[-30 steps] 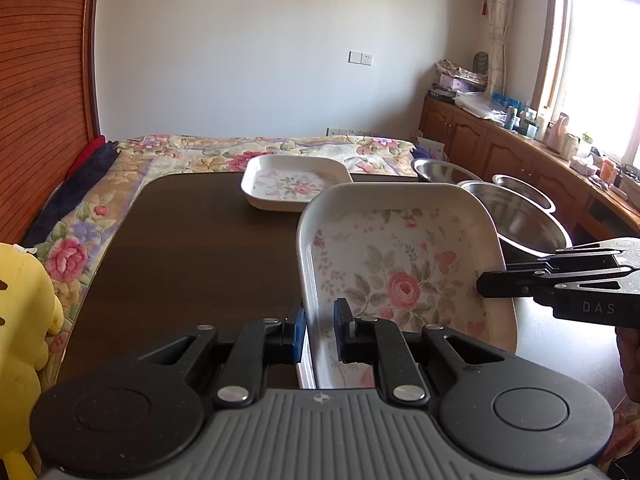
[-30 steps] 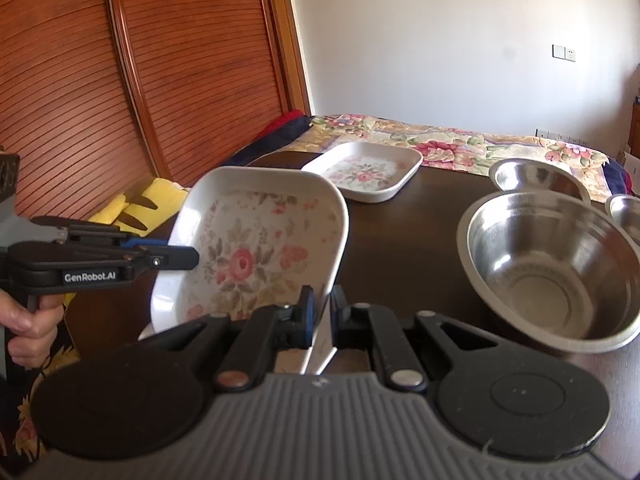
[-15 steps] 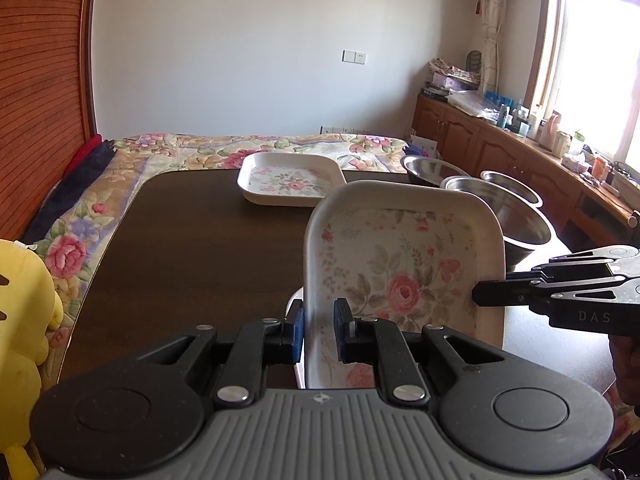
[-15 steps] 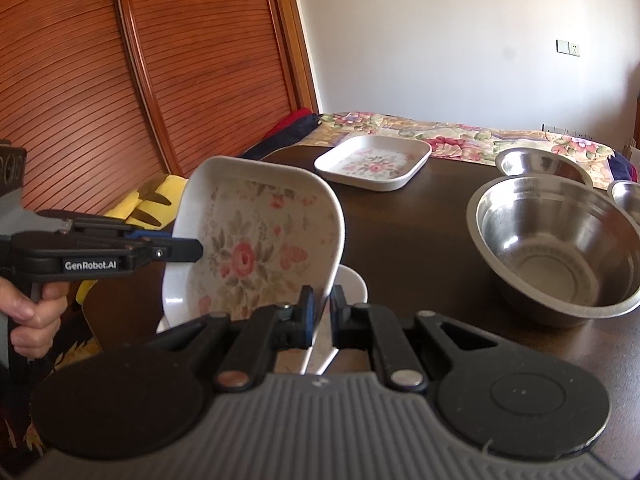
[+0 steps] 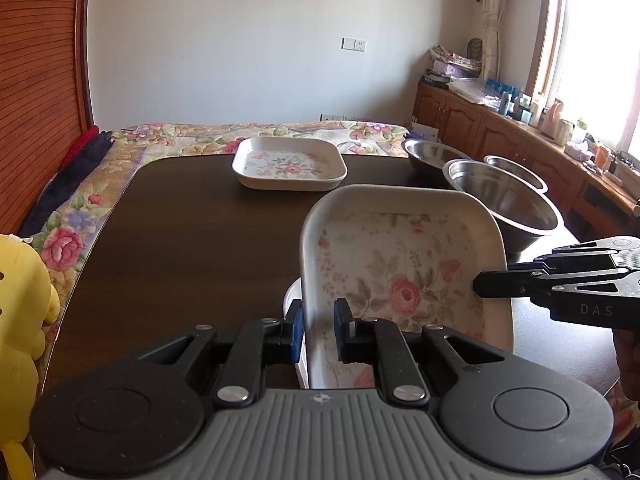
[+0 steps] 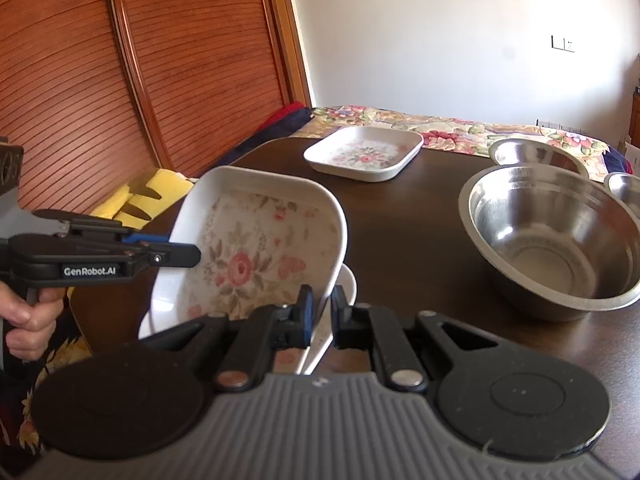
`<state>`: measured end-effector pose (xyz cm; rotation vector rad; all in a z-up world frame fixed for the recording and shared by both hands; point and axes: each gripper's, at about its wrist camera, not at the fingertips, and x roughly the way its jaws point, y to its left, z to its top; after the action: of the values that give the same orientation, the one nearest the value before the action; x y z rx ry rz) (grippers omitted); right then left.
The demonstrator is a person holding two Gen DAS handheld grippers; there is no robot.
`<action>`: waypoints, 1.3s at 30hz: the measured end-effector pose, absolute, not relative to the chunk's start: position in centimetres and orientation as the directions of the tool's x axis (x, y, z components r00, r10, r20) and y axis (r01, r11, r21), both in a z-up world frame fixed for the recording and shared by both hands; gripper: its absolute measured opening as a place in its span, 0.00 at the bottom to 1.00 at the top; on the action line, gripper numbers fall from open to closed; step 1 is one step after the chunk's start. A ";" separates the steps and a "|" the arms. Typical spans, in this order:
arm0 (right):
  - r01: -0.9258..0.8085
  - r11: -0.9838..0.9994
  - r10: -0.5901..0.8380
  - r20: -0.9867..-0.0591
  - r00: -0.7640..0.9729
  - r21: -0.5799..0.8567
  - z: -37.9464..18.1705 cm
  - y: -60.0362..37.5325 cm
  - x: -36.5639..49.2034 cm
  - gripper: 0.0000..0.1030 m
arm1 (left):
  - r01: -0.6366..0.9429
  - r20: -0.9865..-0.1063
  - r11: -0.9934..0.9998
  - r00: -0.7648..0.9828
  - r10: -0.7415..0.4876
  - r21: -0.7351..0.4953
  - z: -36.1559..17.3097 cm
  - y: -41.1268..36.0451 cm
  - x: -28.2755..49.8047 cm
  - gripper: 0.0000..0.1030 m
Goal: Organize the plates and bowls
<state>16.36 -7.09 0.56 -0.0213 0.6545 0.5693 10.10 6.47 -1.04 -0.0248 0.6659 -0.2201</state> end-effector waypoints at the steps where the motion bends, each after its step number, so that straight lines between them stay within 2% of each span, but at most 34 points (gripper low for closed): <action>1: -0.507 0.848 0.493 -0.582 0.646 0.155 0.5 -7.0 16.4 0.11 | 0.193 -0.611 0.977 0.763 -0.210 -0.093 -1.1 6.5 10.1 0.15; 25: -0.514 0.851 0.474 -0.582 0.661 0.109 0.1 -6.6 16.2 0.13 | 0.172 -0.617 0.980 0.763 -0.194 -0.096 -1.9 7.2 10.7 0.16; 29: -0.513 0.852 0.475 -0.570 0.670 0.107 0.4 -6.7 16.2 0.13 | 0.169 -0.604 0.981 0.773 -0.192 -0.096 -1.7 7.4 10.7 0.21; 31: -0.509 0.854 0.473 -0.565 0.676 0.106 0.6 -6.8 16.4 0.13 | 0.166 -0.599 0.982 0.778 -0.188 -0.092 -1.6 7.5 10.8 0.25; 33: -0.504 0.857 0.470 -0.560 0.682 0.105 0.8 -6.8 16.7 0.13 | 0.158 -0.593 0.983 0.785 -0.179 -0.088 -1.5 7.5 10.9 0.36; 37: -0.494 0.863 0.465 -0.552 0.692 0.108 1.0 -6.8 17.1 0.13 | 0.149 -0.583 0.986 0.795 -0.168 -0.080 -1.4 7.5 11.1 0.50; 39: -0.490 0.865 0.462 -0.550 0.696 0.107 1.1 -6.7 17.3 0.13 | 0.144 -0.577 0.987 0.801 -0.160 -0.074 -1.3 7.5 11.2 0.62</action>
<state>17.27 -6.73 1.07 -0.0495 0.5997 0.5313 11.16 7.52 -1.30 -0.0274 0.6215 -0.1630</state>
